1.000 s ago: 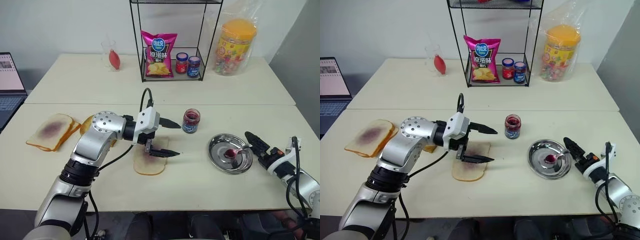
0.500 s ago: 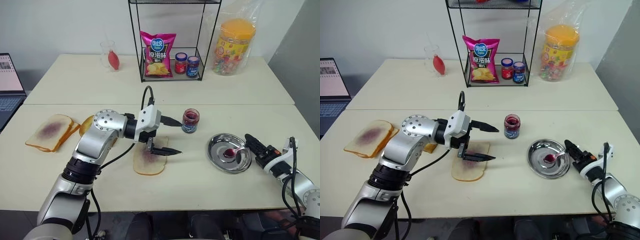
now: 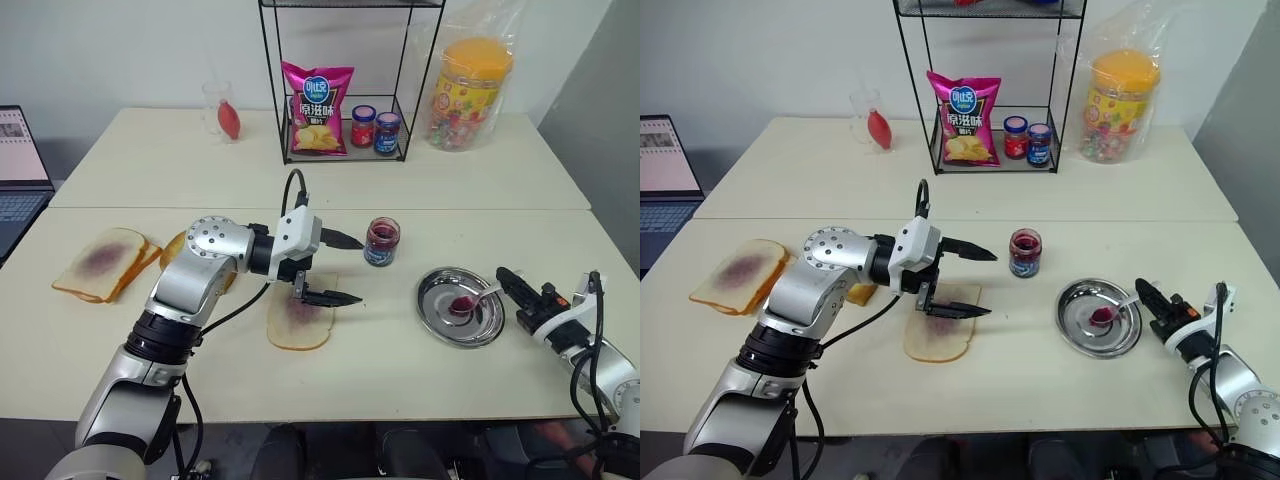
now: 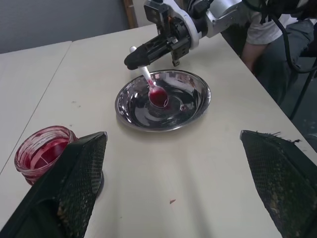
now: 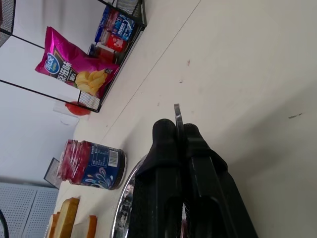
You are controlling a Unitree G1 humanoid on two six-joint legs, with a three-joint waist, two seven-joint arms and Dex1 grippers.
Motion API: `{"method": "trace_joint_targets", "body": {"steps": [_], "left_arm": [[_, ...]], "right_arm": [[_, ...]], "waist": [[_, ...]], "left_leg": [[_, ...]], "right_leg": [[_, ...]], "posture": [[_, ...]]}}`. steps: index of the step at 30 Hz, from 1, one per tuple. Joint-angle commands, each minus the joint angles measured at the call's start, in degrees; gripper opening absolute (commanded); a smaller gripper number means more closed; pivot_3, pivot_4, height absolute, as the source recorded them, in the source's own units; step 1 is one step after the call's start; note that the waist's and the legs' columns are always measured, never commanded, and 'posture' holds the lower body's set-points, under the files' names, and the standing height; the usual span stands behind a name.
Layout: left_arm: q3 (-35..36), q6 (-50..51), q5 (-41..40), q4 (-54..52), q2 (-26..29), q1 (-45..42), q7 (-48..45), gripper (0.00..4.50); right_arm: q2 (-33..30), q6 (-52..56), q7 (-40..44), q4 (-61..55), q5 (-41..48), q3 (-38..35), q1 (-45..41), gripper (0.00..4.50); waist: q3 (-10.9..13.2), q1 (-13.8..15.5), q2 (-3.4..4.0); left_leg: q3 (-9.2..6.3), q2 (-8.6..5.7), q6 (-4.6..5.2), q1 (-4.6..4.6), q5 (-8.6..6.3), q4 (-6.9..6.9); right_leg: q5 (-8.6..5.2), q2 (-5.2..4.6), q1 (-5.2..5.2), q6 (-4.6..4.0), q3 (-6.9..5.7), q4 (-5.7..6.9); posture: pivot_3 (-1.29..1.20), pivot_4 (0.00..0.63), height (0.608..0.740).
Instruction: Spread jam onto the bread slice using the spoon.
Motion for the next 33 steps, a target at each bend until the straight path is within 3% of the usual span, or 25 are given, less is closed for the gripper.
{"method": "trace_joint_targets", "body": {"steps": [1,9,17,25,33], "left_arm": [[2.3,0.3,-1.1,-0.6,0.7,-1.1,0.2,4.5],[8.0,4.5,-2.1,0.0,3.5,0.7,4.2,4.5],[11.7,7.8,-2.7,-2.8,4.4,4.5,10.7,4.5],[12.6,9.2,-2.9,-6.5,3.9,7.9,15.1,4.5],[11.9,9.2,-2.7,-6.8,3.1,7.1,16.9,4.5]], "right_arm": [[-0.2,0.5,-3.0,-6.5,7.0,-2.9,-0.3,0.07],[-0.4,-2.6,-13.7,-17.3,17.1,0.6,-5.4,0.07],[0.1,-6.5,-18.9,-17.9,7.4,9.9,-18.3,0.07],[3.6,-7.6,-18.9,-11.8,-1.6,17.7,-30.8,0.07],[2.2,-7.9,-12.6,-9.4,-15.7,23.3,-32.5,0.07]], "waist": [[0.0,0.0,0.03],[0.1,-0.2,0.09],[0.1,-0.2,0.19],[0.1,-0.1,0.19],[0.1,0.0,0.19]], "left_leg": [[0.0,0.0,0.0,0.0,0.0,0.0],[-0.06,0.02,0.0,-0.02,0.0,0.0],[-0.06,0.03,0.0,-0.05,0.0,-0.02],[-0.08,0.04,0.0,-0.08,0.0,-0.03],[-0.07,0.02,0.0,-0.11,0.0,-0.03]], "right_leg": [[0.0,0.0,0.0,0.0,0.0,0.0],[-0.01,0.03,-0.01,0.01,-0.03,0.02],[0.02,0.02,-0.07,-0.01,-0.03,0.0],[0.16,0.0,-0.11,-0.25,-0.06,-0.02],[0.16,-0.03,-0.12,-0.26,-0.09,-0.03]], "posture": [[0.0,0.15,0.74],[0.0,0.15,0.74],[0.0,0.15,0.74],[0.0,0.15,0.74],[0.0,0.15,0.74]]}}
